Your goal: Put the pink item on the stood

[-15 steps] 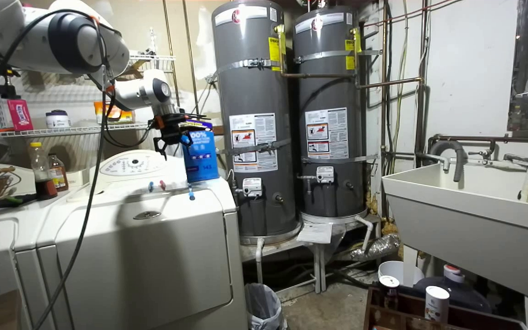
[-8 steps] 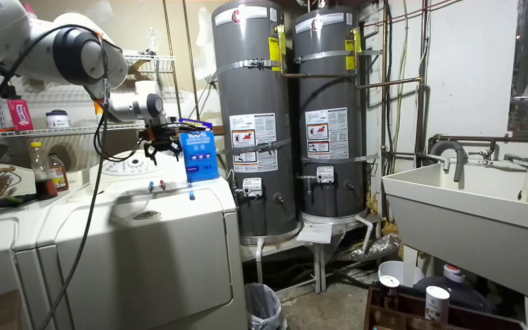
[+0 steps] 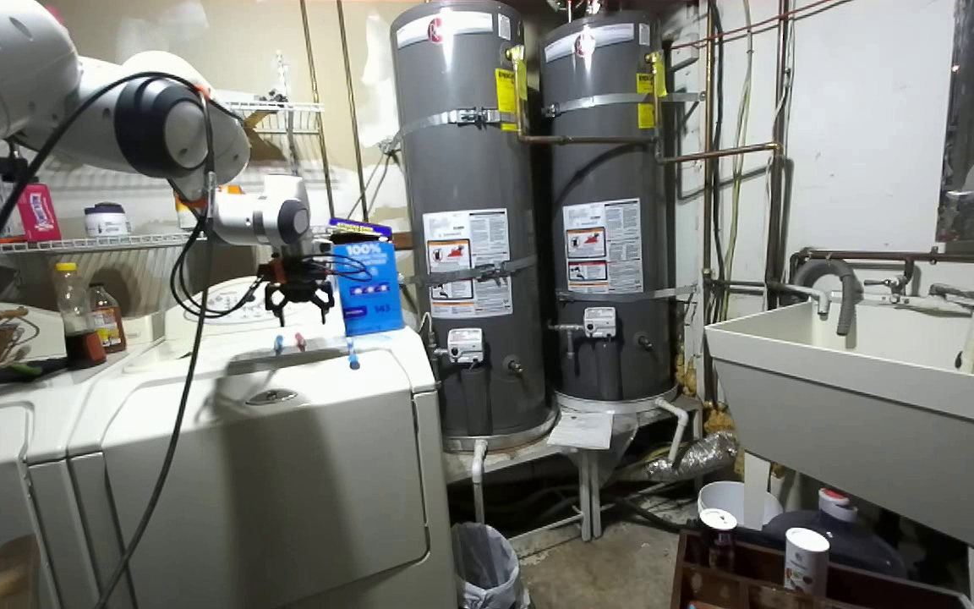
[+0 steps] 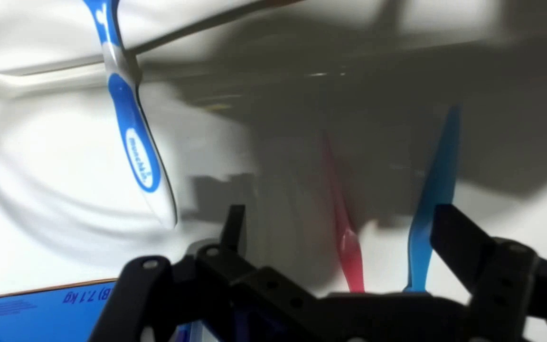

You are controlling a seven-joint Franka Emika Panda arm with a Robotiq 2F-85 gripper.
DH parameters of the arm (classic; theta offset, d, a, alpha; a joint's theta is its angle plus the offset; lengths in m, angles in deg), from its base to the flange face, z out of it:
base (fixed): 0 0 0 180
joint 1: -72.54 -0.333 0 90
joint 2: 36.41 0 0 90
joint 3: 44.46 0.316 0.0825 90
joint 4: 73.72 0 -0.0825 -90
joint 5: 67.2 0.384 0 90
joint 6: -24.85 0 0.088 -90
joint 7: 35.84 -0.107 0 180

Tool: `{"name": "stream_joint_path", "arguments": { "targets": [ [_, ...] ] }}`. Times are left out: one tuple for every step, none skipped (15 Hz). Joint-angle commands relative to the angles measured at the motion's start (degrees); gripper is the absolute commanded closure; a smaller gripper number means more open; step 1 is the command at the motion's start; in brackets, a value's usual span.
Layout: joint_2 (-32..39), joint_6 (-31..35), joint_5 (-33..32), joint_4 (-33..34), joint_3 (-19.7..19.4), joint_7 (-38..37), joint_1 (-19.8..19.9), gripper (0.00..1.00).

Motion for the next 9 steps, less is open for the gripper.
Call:
{"name": "stream_joint_path", "arguments": {
  "targets": [
    [1.5,2.0,1.3,0.0,1.7,2.8,1.8,0.05],
    [1.8,2.3,1.2,0.1,1.7,3.1,1.9,0.08],
    [2.2,2.4,1.2,0.3,1.8,3.4,2.1,0.14],
    [2.4,2.7,1.3,0.3,2.0,3.6,2.3,0.21],
    [2.6,2.7,1.3,0.3,2.2,3.7,2.5,0.21],
    [2.9,2.6,1.4,0.5,2.4,3.9,2.6,0.34],
    [3.1,2.6,1.4,0.6,2.6,4.2,2.7,0.33],
    [3.3,2.5,1.4,0.7,2.9,4.5,2.7,0.33],
    [3.6,2.4,1.4,0.8,3.2,4.7,2.8,0.37]
  ]
}}
